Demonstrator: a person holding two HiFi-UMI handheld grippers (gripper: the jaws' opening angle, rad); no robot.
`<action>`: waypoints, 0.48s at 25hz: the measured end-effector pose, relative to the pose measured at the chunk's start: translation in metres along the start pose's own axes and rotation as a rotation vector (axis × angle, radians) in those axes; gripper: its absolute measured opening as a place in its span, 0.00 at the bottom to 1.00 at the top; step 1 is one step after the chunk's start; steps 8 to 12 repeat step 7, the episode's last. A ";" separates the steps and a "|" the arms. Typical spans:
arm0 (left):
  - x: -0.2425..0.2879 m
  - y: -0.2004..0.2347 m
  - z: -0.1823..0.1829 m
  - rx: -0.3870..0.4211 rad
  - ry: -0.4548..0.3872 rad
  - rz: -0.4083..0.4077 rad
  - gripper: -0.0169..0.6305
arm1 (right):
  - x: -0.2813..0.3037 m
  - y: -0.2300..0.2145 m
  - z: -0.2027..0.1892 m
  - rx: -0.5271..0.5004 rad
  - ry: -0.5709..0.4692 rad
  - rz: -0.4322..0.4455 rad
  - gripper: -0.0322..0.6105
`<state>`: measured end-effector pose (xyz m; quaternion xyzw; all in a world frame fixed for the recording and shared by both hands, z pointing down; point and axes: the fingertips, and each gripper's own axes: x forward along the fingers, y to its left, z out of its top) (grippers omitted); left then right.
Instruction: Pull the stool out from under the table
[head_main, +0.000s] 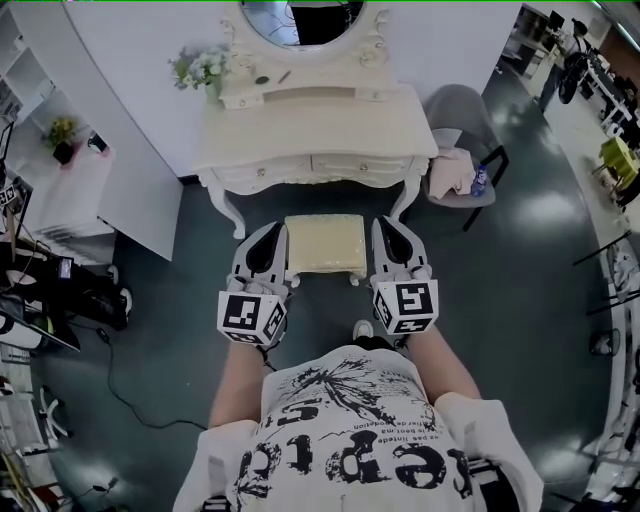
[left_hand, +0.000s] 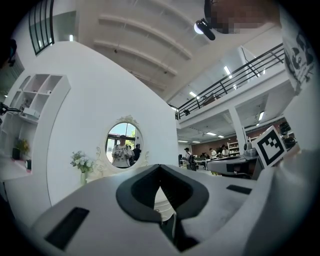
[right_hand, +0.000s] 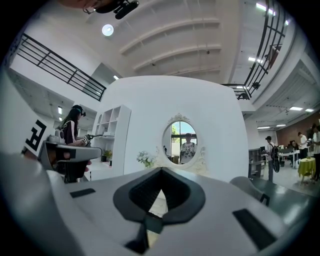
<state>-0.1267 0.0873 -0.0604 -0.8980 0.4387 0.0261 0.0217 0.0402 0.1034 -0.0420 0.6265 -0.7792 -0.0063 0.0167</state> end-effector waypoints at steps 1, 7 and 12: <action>0.000 0.000 0.000 0.000 0.000 0.000 0.05 | -0.001 0.000 0.000 -0.002 0.001 0.000 0.07; -0.001 0.002 0.005 0.023 0.006 0.005 0.05 | -0.003 0.000 0.008 -0.013 -0.006 0.001 0.07; -0.001 0.002 0.005 0.023 0.006 0.005 0.05 | -0.003 0.000 0.008 -0.013 -0.006 0.001 0.07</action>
